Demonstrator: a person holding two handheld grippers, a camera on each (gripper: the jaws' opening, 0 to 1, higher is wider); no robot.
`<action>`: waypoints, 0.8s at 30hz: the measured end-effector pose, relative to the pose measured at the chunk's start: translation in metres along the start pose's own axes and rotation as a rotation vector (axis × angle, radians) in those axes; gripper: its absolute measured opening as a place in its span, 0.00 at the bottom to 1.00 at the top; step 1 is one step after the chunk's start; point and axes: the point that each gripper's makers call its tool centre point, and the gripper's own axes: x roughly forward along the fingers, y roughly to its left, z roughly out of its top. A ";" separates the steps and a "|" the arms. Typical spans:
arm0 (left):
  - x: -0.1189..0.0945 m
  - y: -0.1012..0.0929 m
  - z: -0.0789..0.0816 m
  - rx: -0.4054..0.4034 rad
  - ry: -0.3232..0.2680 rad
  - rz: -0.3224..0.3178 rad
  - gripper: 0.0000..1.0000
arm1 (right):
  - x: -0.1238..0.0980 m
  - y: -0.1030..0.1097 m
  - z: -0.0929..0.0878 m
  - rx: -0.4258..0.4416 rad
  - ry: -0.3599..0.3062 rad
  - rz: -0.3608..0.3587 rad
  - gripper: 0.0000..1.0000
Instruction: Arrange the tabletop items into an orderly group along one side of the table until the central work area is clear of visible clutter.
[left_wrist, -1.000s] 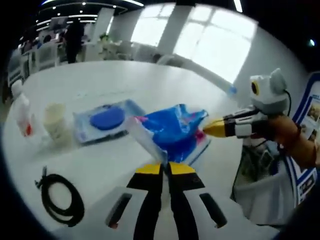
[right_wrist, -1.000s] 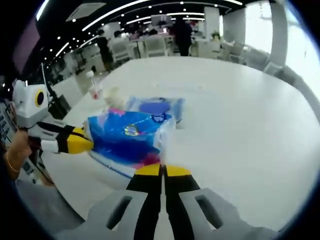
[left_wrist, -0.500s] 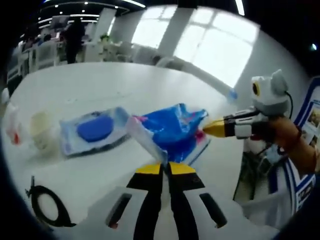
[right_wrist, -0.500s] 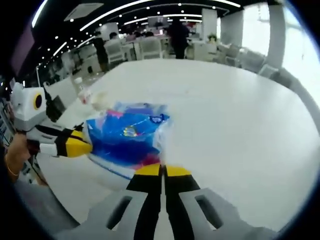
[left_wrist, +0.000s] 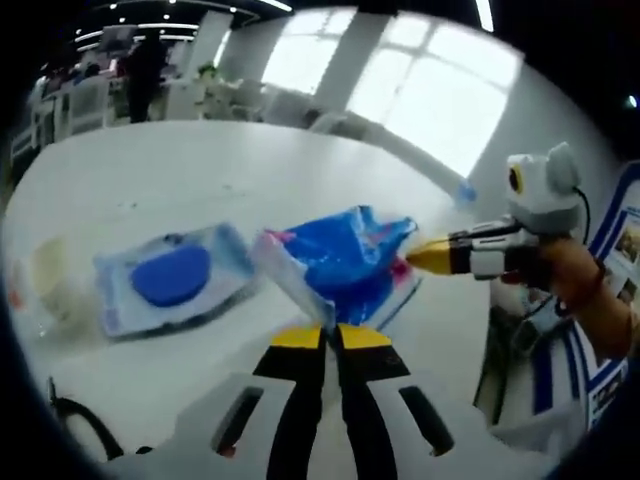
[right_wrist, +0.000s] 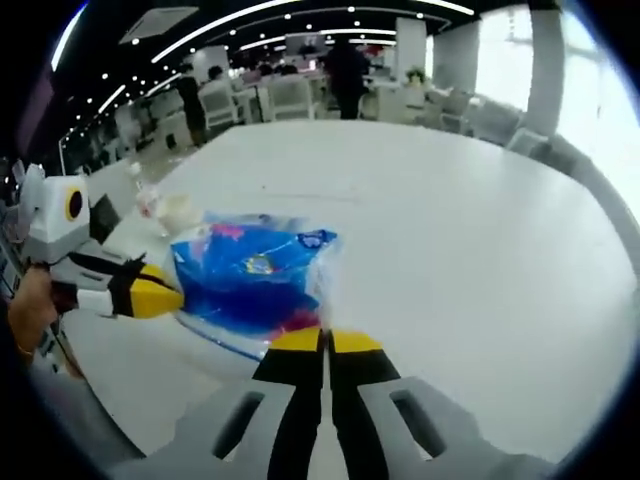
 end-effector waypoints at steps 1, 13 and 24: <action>0.004 0.000 0.000 -0.001 0.001 0.000 0.01 | 0.002 -0.004 0.001 0.004 0.000 -0.004 0.01; 0.040 0.007 0.007 -0.009 0.006 0.006 0.01 | 0.022 -0.032 0.003 0.036 0.012 -0.046 0.01; 0.070 0.017 0.016 -0.061 -0.006 0.020 0.01 | 0.045 -0.059 0.008 0.062 0.006 -0.077 0.01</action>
